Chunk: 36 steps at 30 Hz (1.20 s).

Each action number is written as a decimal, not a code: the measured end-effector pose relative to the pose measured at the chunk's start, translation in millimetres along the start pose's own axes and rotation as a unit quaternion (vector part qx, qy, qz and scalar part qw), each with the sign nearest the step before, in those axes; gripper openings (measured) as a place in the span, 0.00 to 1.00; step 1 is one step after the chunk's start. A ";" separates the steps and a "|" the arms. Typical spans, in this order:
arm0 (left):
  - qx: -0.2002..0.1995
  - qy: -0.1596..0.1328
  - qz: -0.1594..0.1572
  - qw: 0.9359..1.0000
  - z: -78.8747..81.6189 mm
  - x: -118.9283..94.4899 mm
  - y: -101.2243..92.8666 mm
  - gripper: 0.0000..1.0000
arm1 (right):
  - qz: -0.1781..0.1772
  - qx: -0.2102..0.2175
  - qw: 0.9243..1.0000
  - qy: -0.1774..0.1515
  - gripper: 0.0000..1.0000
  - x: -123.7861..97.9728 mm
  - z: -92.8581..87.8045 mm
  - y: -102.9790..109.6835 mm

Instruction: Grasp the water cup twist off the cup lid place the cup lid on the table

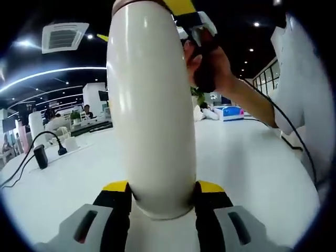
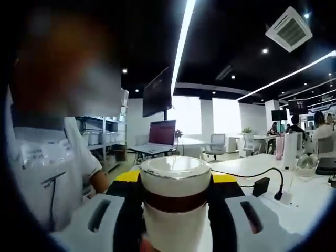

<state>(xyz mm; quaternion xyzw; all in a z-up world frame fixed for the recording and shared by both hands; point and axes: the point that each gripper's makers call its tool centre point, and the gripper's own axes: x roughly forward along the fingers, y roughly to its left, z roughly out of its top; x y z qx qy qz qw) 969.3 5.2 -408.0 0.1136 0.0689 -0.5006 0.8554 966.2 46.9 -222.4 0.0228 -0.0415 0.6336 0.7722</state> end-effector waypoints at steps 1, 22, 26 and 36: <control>-0.007 -0.003 -0.002 1.000 1.2 0.4 0.1 0.49 | 0.002 0.000 1.000 -0.001 0.50 -0.5 0.1 0.2; -0.041 -0.038 -0.017 0.998 15.2 4.0 -1.3 0.50 | -0.041 -0.010 0.998 0.045 0.53 -6.0 -3.4 0.4; -0.040 -0.037 -0.016 0.998 15.6 3.9 -1.1 0.50 | -0.097 0.011 0.994 0.049 0.61 -17.2 0.9 -1.1; -0.037 -0.038 -0.017 0.998 18.4 2.7 -4.4 0.49 | -0.242 0.014 0.970 -0.010 0.68 -25.1 29.1 12.9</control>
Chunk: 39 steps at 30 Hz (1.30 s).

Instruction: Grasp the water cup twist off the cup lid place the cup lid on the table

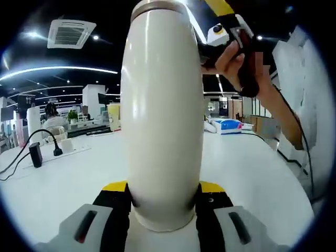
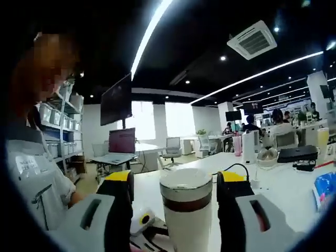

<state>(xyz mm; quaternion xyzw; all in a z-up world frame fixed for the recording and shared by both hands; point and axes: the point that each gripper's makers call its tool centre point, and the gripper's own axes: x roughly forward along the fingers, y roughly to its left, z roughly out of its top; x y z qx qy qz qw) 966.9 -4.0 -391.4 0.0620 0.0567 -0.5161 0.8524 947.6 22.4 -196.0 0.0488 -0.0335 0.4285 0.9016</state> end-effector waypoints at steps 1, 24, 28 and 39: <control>0.000 0.000 0.000 1.000 -0.1 -0.1 0.1 0.49 | -0.028 -0.007 1.000 -0.002 0.69 0.7 1.7 -2.4; 0.004 0.001 -0.005 1.000 -0.1 -1.3 1.4 0.49 | -0.333 -0.098 0.938 -0.003 0.75 8.1 -8.3 -17.2; 0.005 0.001 -0.005 1.000 -0.4 -1.6 1.4 0.49 | -0.342 -0.087 0.936 -0.009 0.69 6.7 -5.7 -24.2; 0.006 0.001 -0.005 1.000 -0.7 -2.2 1.4 0.49 | -0.336 -0.079 0.938 -0.014 0.46 3.0 -5.7 -28.5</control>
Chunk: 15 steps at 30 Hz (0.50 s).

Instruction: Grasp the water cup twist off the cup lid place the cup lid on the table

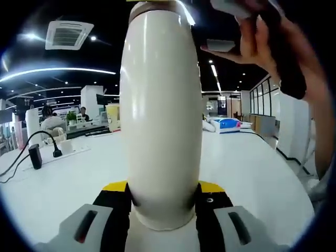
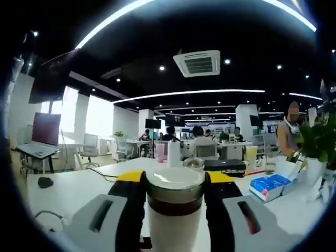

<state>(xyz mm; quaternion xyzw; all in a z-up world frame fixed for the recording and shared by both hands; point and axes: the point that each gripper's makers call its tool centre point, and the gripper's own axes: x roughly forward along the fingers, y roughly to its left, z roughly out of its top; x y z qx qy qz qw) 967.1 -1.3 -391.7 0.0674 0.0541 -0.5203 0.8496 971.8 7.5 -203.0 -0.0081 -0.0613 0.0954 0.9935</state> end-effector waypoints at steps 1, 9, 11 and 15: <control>0.000 0.000 0.000 1.000 0.0 -0.1 -0.1 0.49 | 0.004 0.001 1.000 -0.001 0.46 -0.2 -0.1 0.5; 0.002 0.000 0.001 1.000 -0.2 -0.7 -0.1 0.49 | 0.061 0.016 0.998 0.006 0.46 -0.3 -0.9 3.3; 0.001 0.000 0.001 1.000 -0.4 -0.7 0.0 0.49 | 0.069 0.017 0.997 0.008 0.46 0.1 -1.2 3.2; 0.000 0.001 0.001 1.000 -0.6 -0.6 0.4 0.49 | 0.087 0.016 0.996 0.006 0.46 0.8 -1.5 5.2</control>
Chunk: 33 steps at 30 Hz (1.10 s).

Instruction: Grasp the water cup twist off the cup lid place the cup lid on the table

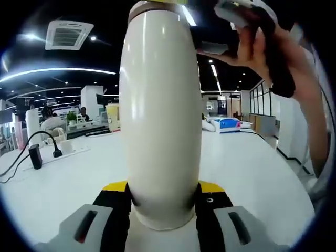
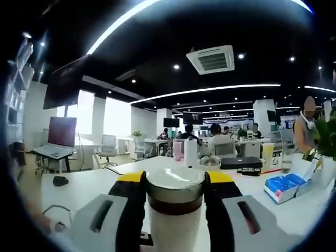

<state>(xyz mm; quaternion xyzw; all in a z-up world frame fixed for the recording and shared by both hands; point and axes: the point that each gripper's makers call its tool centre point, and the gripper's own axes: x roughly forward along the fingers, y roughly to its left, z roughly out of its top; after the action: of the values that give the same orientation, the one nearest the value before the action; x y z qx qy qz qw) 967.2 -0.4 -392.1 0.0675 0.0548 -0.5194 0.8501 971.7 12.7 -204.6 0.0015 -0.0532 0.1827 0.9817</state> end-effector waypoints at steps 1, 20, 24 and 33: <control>-0.001 0.000 0.000 1.000 -0.1 0.0 0.1 0.49 | 0.004 0.000 1.000 0.001 0.46 0.1 0.0 0.7; 0.012 0.010 0.009 1.000 -5.4 1.2 2.5 0.50 | 0.101 0.016 0.995 0.013 0.46 5.5 -1.5 4.1; 0.015 0.012 0.010 1.000 -6.5 1.1 3.0 0.50 | 0.117 0.021 0.993 0.017 0.46 7.7 -2.2 4.2; 0.015 0.017 0.010 1.000 -8.4 0.3 3.2 0.50 | 0.153 0.032 0.987 0.018 0.46 8.0 -3.6 7.1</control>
<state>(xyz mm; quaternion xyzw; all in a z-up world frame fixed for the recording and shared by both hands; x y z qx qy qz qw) 970.0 2.2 -400.2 0.0896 0.0606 -0.5107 0.8529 977.0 22.2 -207.4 0.0217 -0.0289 0.3325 0.9424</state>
